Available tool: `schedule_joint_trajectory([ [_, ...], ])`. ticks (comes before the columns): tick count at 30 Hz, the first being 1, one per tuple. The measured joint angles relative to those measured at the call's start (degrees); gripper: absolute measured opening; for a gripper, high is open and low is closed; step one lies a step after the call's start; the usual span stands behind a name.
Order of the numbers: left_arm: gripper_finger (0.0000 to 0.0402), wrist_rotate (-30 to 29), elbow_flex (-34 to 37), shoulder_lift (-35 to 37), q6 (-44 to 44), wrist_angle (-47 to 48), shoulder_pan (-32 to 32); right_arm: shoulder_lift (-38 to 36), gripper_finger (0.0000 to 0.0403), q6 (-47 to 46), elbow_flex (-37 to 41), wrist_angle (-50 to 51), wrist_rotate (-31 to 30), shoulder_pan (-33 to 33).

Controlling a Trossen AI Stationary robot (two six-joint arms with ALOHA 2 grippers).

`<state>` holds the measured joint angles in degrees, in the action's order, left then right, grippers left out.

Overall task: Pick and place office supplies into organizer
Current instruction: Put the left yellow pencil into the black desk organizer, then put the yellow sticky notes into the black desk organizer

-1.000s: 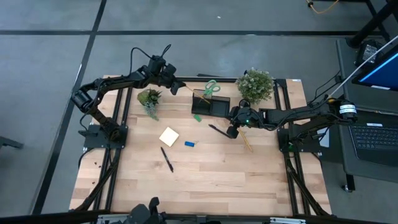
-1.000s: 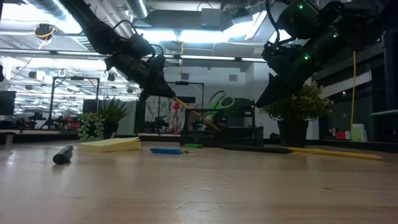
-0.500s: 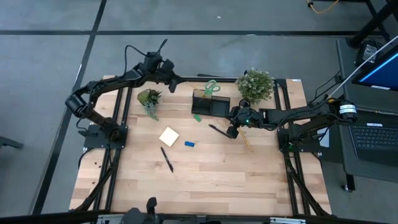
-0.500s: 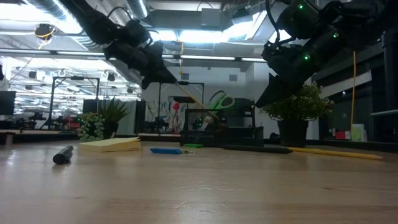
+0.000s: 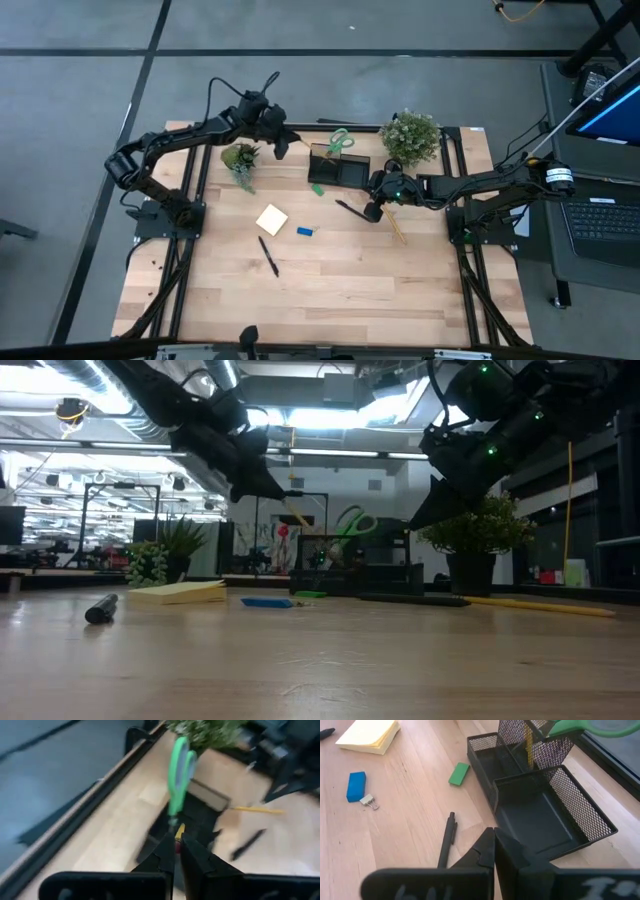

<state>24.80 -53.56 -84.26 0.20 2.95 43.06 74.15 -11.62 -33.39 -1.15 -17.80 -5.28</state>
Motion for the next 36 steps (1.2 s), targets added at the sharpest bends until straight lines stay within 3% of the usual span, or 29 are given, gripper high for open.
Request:
schedule_joint_trajectory([
  [3,0.0008,-4.17,0.00,0.00,2.52,0.20,-1.68,-0.02,0.0009,0.02,0.00,0.00,0.00,0.00],
  [11,0.0010,-4.60,0.00,-0.01,2.58,0.29,-2.36,-0.02,0.0009,0.09,0.00,0.00,-0.02,0.00],
  [26,0.0096,-4.29,0.00,-0.01,1.02,0.27,-2.59,-0.02,0.0009,0.09,0.00,0.00,-0.02,0.00],
  [36,0.0107,-4.24,0.04,5.90,6.06,0.94,-1.00,0.00,0.0009,0.09,0.00,0.26,-0.02,0.00],
])
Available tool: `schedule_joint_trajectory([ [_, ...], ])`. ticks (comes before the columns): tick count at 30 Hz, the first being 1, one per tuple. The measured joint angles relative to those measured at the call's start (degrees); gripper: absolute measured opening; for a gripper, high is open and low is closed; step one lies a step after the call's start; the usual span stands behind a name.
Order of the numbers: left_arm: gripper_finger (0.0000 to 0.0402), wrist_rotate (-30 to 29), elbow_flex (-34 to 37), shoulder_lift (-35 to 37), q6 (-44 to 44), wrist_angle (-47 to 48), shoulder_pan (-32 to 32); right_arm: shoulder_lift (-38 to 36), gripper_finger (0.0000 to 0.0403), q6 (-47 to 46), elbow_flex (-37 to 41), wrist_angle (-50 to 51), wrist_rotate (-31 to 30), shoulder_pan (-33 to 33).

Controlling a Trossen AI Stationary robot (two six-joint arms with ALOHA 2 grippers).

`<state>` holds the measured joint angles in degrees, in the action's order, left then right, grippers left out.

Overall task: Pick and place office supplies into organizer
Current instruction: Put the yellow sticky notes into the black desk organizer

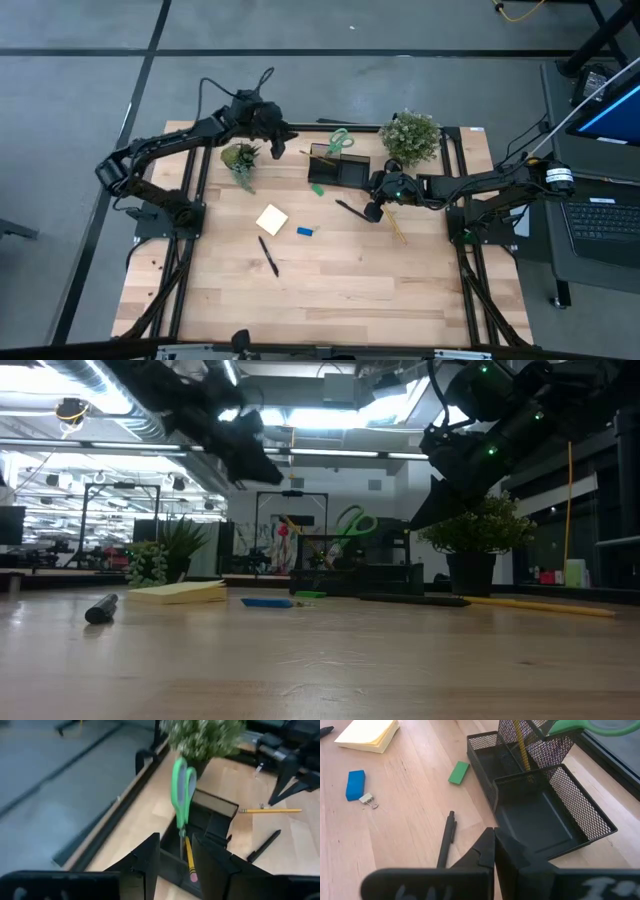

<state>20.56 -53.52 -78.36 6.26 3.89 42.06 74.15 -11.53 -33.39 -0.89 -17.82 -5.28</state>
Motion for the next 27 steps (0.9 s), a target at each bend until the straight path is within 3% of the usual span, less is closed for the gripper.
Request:
schedule_joint_trajectory([
  [5,0.0077,0.06,0.00,7.04,5.12,2.82,-0.35,-0.01,0.0009,0.33,0.00,-0.04,3.11,0.00],
  [11,0.0011,0.08,-0.02,11.35,6.52,6.04,-3.02,-0.02,0.0009,1.31,0.00,-0.31,4.90,0.00],
  [17,0.0002,2.18,3.51,12.87,8.10,6.07,-8.65,-0.01,0.0008,-0.37,-2.50,1.68,5.93,0.00],
  [27,0.0002,-2.71,18.96,18.79,5.99,-13.60,-16.64,-0.02,0.0004,-2.90,-16.30,20.32,5.49,1.44],
])
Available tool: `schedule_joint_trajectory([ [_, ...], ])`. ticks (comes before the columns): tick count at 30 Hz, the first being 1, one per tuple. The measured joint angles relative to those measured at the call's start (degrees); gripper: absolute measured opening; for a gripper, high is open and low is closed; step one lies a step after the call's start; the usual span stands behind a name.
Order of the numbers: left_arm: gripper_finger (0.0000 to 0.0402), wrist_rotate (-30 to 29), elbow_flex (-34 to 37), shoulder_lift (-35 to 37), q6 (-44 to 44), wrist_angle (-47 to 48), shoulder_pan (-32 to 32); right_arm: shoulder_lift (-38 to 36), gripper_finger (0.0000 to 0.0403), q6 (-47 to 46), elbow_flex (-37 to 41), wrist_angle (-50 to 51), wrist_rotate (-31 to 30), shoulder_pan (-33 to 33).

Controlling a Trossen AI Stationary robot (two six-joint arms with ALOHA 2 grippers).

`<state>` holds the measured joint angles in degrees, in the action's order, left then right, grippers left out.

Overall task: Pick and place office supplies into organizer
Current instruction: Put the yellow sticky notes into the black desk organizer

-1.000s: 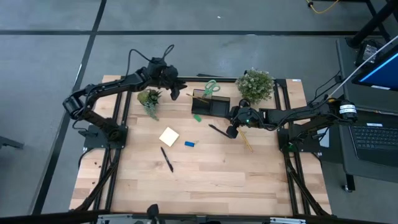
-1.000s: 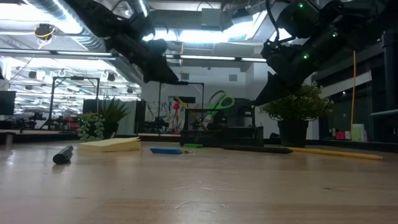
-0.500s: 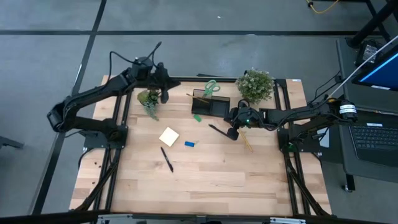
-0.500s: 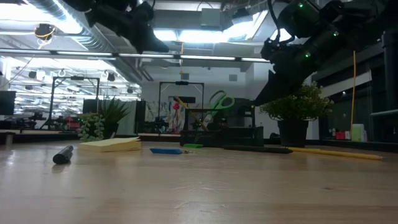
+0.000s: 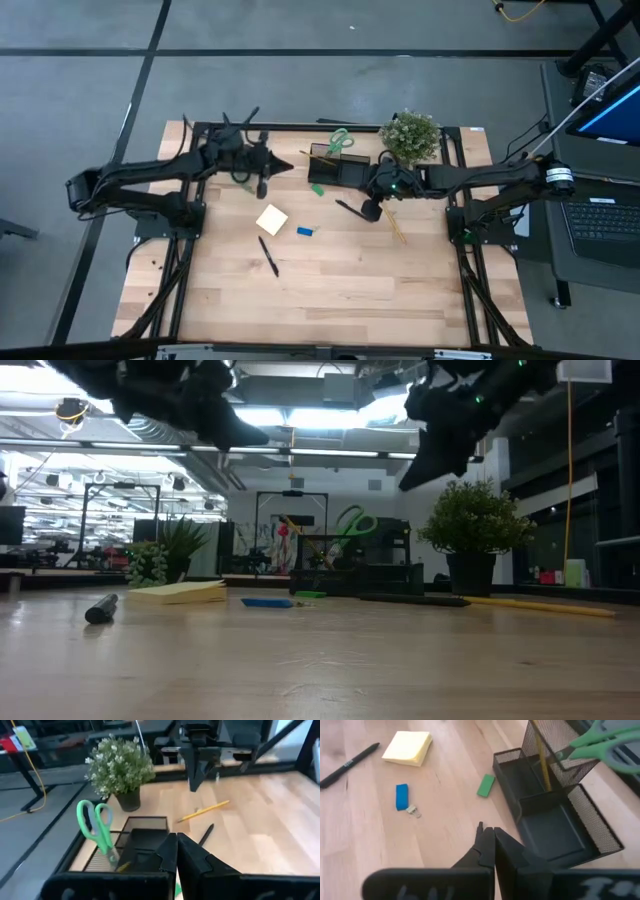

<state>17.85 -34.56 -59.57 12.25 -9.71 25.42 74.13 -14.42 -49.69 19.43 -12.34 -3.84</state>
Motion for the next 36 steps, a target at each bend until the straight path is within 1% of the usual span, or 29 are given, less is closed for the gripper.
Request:
schedule_joint_trajectory([
  [3,0.0001,-0.20,4.48,2.65,-3.86,-4.19,-1.54,0.00,0.0004,1.57,-2.12,2.34,-0.04,0.22],
  [7,0.0002,-0.94,8.83,5.62,-6.89,-6.75,-4.68,0.00,0.0004,5.55,-2.71,2.57,-0.07,1.81],
  [9,0.0001,-3.19,9.92,6.62,-9.37,-6.55,-6.81,0.00,0.0004,5.92,-2.74,2.54,-0.07,2.75],
  [12,0.0002,-6.52,10.33,7.51,-10.82,-4.84,-10.55,0.00,0.0005,5.61,-2.74,2.54,-0.07,4.01],
  [17,0.0002,-11.06,10.33,7.75,-14.58,-0.48,-16.14,0.00,0.0008,5.67,-2.74,2.33,-0.07,5.22],
  [24,0.0017,-21.64,10.02,7.73,-17.46,1.44,-25.21,0.00,0.0009,5.81,-2.74,2.35,-0.09,5.22],
  [26,0.0019,-26.12,8.87,7.73,-17.53,4.27,-28.51,0.00,0.0009,6.06,-2.74,2.39,-0.07,5.22],
  [28,0.0019,-31.98,7.16,7.73,-18.75,10.29,-31.65,0.00,0.0009,6.80,-2.74,2.60,-0.09,5.25],
  [30,0.0019,-37.20,5.57,7.69,-22.87,17.41,-34.22,0.00,0.0009,7.28,-2.27,1.76,-0.09,5.25],
  [31,0.0019,-38.72,4.97,7.67,-25.73,20.07,-35.27,0.00,0.0009,7.31,-1.66,0.65,-0.09,5.26],
  [33,0.0020,-39.69,4.16,7.76,-31.30,23.83,-36.62,0.00,0.0009,7.56,-0.30,-1.28,-0.09,5.25],
  [36,0.0020,-39.00,3.72,7.80,-38.78,27.11,-37.69,0.00,0.0009,9.08,2.26,-4.64,-0.07,5.25],
])
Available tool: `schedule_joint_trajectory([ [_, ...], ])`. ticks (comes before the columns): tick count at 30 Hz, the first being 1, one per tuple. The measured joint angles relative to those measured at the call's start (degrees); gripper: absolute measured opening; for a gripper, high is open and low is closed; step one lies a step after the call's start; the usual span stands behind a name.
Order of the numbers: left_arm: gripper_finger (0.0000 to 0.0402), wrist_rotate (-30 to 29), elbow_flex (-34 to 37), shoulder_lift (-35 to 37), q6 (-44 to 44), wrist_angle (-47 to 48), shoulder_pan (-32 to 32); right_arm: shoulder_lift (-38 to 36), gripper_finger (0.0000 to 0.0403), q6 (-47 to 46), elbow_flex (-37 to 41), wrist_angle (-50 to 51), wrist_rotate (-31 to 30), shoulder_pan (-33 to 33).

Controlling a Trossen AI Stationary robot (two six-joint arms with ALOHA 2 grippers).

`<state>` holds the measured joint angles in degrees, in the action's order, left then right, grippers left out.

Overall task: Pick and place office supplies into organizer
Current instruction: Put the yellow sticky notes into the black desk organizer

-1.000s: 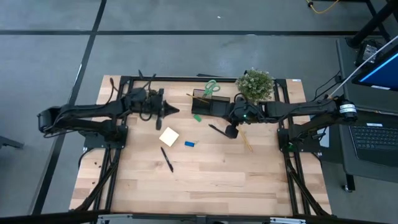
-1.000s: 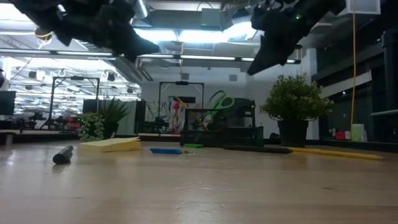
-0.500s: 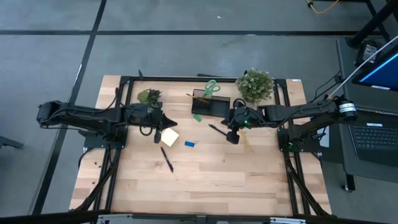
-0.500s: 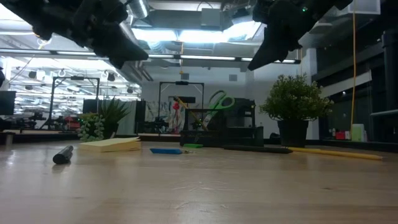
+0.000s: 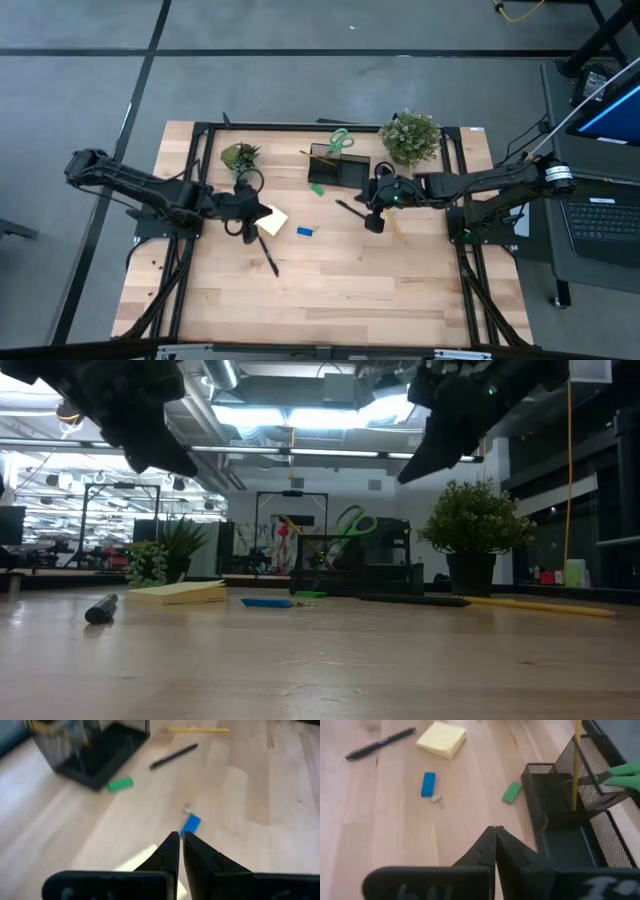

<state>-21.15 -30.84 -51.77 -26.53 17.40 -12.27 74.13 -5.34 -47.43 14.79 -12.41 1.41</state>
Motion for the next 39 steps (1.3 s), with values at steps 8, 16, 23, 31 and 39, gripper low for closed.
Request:
schedule_joint_trajectory([
  [8,0.0053,2.00,-0.05,0.02,-10.20,0.90,-0.46,0.00,0.0009,0.09,4.66,-4.17,-0.01,0.00],
  [16,0.0106,4.89,-0.05,0.02,-14.31,1.24,-0.43,0.00,0.0009,1.51,4.75,-4.31,-0.01,0.00],
  [23,0.0134,5.43,-0.08,0.02,-21.08,6.70,0.22,0.00,0.0009,1.42,4.75,-4.31,0.01,0.00],
  [31,0.0150,9.34,-0.08,-0.13,-28.02,13.55,5.34,0.00,0.0010,1.38,4.75,-4.29,0.01,0.00],
  [39,0.0155,15.34,-0.08,-5.31,-27.51,14.33,12.03,0.00,0.0010,1.36,4.75,-4.71,0.03,0.00],
])
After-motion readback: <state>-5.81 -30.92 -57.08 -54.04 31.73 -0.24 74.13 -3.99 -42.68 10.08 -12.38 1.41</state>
